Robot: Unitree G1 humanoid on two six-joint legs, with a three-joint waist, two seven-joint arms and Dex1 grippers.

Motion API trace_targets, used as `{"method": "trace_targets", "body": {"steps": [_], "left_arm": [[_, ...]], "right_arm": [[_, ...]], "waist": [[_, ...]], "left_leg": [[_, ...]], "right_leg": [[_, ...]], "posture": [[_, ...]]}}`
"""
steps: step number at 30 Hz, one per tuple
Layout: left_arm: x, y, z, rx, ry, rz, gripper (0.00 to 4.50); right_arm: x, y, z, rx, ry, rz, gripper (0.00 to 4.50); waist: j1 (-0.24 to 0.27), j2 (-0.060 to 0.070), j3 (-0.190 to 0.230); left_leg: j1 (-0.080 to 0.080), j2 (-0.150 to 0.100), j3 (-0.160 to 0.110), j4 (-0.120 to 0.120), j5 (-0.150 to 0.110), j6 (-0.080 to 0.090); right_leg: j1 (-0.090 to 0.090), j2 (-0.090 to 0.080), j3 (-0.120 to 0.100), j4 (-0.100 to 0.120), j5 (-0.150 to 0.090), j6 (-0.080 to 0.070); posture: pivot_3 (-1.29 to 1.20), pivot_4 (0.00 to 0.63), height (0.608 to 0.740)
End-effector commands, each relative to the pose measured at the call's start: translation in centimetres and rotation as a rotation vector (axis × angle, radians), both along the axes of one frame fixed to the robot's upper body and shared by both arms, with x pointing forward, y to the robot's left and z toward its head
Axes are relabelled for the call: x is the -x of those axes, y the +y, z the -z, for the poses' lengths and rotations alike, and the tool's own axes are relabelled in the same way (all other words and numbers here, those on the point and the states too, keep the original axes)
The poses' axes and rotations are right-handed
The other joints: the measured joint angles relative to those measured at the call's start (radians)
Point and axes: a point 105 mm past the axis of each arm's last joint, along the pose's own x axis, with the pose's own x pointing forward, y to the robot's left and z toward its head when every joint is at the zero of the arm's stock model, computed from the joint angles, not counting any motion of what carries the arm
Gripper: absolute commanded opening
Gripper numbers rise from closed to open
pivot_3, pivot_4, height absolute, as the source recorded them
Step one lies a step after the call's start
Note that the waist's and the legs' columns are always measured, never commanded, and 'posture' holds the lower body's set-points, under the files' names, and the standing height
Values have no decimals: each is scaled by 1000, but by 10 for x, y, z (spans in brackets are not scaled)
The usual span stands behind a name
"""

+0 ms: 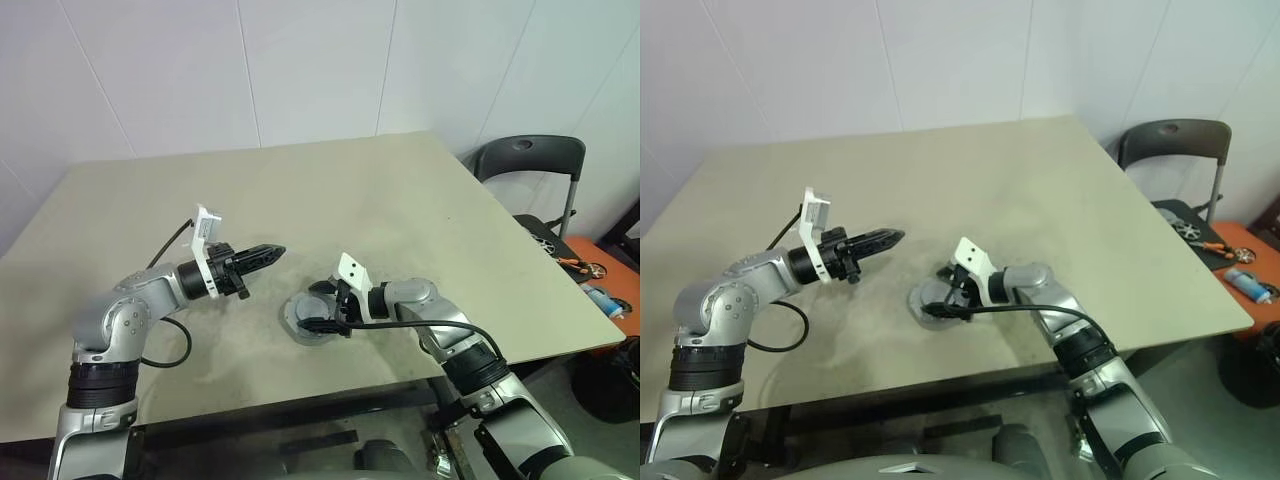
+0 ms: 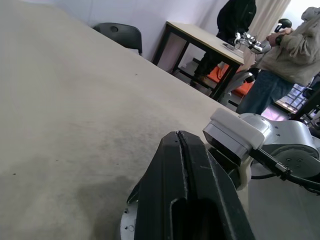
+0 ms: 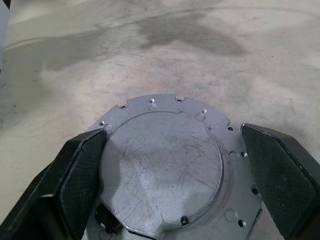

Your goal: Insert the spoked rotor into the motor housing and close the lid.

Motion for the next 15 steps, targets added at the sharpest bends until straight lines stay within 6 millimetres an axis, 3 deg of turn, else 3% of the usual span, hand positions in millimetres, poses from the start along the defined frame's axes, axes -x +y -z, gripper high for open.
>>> {"method": "trace_targets", "body": {"steps": [1, 5, 10, 15], "left_arm": [[7, -12, -5, -21, -40, 47, 0], [8, -16, 0, -56, -73, 51, 0], [19, -20, 37, -238, -85, 126, 0], [20, -19, 63, -285, -26, 153, 0]], "right_arm": [[9, -29, 56, 190, 150, 92, 4466], [8, -28, 55, 190, 146, 92, 4466], [10, -28, 56, 192, 146, 90, 4466], [10, -28, 56, 193, 146, 89, 4466]], "waist": [[-1, 0, 0], [0, 0, 0], [0, 1, 0], [0, 1, 1]], "left_leg": [[0, 0, 0, 0, 0, 0], [-1, 0, 0, 0, 0, 0], [0, 0, 1, 0, 0, 0], [-1, 0, 2, 1, 0, 0]], "right_leg": [[0, 0, 0, 0, 0, 0], [0, 0, 0, 0, 0, 0], [-1, 0, 1, 0, 0, 0], [-1, 0, 1, 0, 0, -1]], "posture": [[0, 0, 740], [0, 0, 740], [0, 0, 740], [0, 0, 740]]}}
